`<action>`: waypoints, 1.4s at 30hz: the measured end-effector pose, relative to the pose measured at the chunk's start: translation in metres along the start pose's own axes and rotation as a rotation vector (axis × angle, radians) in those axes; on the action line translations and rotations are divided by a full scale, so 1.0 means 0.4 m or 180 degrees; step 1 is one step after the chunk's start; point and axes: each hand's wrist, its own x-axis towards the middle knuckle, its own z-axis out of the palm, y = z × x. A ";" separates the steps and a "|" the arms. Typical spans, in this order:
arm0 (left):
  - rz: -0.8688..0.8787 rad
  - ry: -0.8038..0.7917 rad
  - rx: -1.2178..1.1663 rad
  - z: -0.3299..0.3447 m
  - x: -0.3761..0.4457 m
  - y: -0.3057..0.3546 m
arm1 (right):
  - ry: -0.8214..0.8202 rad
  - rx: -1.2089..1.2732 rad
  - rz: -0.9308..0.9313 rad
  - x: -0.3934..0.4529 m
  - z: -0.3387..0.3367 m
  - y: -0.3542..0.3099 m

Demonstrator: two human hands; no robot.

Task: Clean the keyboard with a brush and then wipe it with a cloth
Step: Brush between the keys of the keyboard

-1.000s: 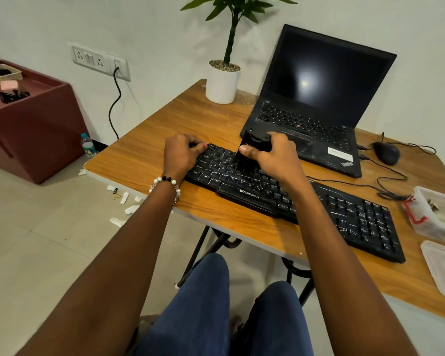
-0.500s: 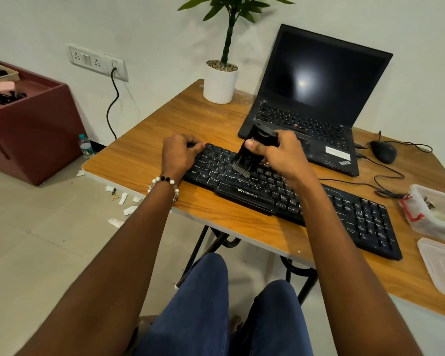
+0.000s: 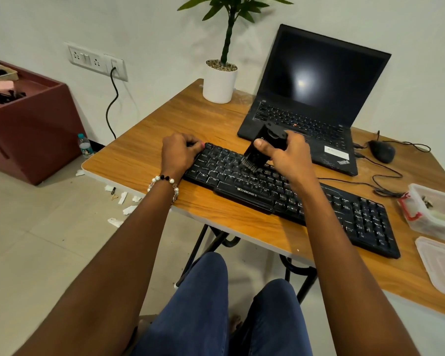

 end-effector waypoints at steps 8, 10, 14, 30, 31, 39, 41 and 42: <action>0.0073 0.0008 -0.0017 -0.002 -0.002 0.003 | -0.0469 0.0465 0.0240 0.001 0.001 -0.001; 0.0049 0.0015 -0.0022 -0.004 -0.002 0.003 | -0.0231 0.0485 0.0162 0.010 0.001 -0.001; 0.0069 0.0001 0.0012 -0.003 -0.002 0.003 | -0.0013 -0.0264 -0.0096 0.004 0.019 -0.004; 0.0080 0.0001 0.0009 0.001 0.005 -0.006 | -0.0334 -0.0196 -0.0177 0.024 0.075 -0.037; 0.0089 0.0009 0.0002 0.001 0.004 -0.008 | -0.0482 -0.0108 -0.0107 0.024 0.078 -0.041; 0.0079 -0.0020 -0.0055 -0.003 0.001 -0.005 | -0.0271 0.0043 -0.0260 0.045 0.121 -0.077; 0.0080 -0.0026 -0.0079 -0.004 -0.001 -0.003 | -0.0318 -0.0225 -0.0305 0.049 0.148 -0.075; 0.0085 -0.0021 -0.0075 -0.004 -0.001 -0.002 | -0.0395 -0.0275 -0.0321 0.050 0.159 -0.072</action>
